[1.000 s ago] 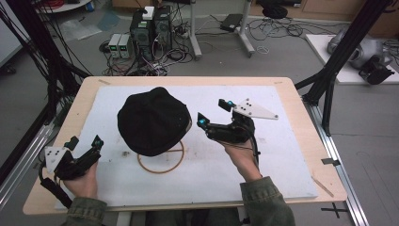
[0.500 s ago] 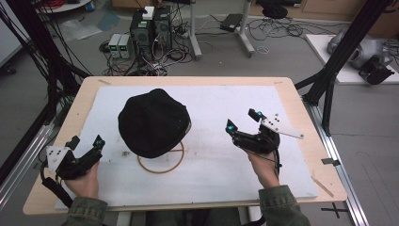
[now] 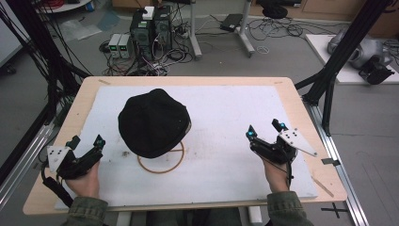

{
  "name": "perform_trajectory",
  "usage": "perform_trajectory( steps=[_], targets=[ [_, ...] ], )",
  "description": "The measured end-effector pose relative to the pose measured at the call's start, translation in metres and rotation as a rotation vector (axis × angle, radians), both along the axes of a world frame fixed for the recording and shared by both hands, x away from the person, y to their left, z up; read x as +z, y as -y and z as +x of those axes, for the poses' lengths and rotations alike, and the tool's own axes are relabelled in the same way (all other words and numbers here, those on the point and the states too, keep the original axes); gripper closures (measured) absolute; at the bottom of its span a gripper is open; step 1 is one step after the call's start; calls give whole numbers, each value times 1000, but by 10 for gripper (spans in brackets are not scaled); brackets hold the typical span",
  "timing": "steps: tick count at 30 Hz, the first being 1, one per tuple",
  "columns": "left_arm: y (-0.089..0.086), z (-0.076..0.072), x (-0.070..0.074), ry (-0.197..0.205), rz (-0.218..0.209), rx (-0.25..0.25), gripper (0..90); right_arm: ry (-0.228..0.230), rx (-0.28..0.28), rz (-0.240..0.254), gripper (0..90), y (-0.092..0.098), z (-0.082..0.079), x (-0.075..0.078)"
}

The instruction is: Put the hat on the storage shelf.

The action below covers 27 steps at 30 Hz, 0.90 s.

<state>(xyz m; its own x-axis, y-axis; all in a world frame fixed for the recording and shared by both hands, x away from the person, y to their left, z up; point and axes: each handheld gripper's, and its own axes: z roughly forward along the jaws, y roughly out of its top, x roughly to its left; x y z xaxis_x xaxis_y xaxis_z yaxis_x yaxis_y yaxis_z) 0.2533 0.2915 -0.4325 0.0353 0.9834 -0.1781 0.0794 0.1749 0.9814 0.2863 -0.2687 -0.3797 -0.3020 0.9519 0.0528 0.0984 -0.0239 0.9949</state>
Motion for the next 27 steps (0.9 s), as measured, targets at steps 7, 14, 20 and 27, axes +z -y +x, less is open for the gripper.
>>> perform_trajectory(
  steps=[7,14,20,27],
  targets=[
    [0,0,0,-1,2,5,187,12,-143,0,112,10,-1,-17],
    [0,0,0,-3,10,9,186,-21,-186,-18,114,15,1,-32],
    [1,1,-1,-3,8,3,186,-41,-205,-16,113,20,4,-43],
    [0,1,-1,-4,8,2,186,-59,-202,-22,113,21,6,-48]
  ],
)
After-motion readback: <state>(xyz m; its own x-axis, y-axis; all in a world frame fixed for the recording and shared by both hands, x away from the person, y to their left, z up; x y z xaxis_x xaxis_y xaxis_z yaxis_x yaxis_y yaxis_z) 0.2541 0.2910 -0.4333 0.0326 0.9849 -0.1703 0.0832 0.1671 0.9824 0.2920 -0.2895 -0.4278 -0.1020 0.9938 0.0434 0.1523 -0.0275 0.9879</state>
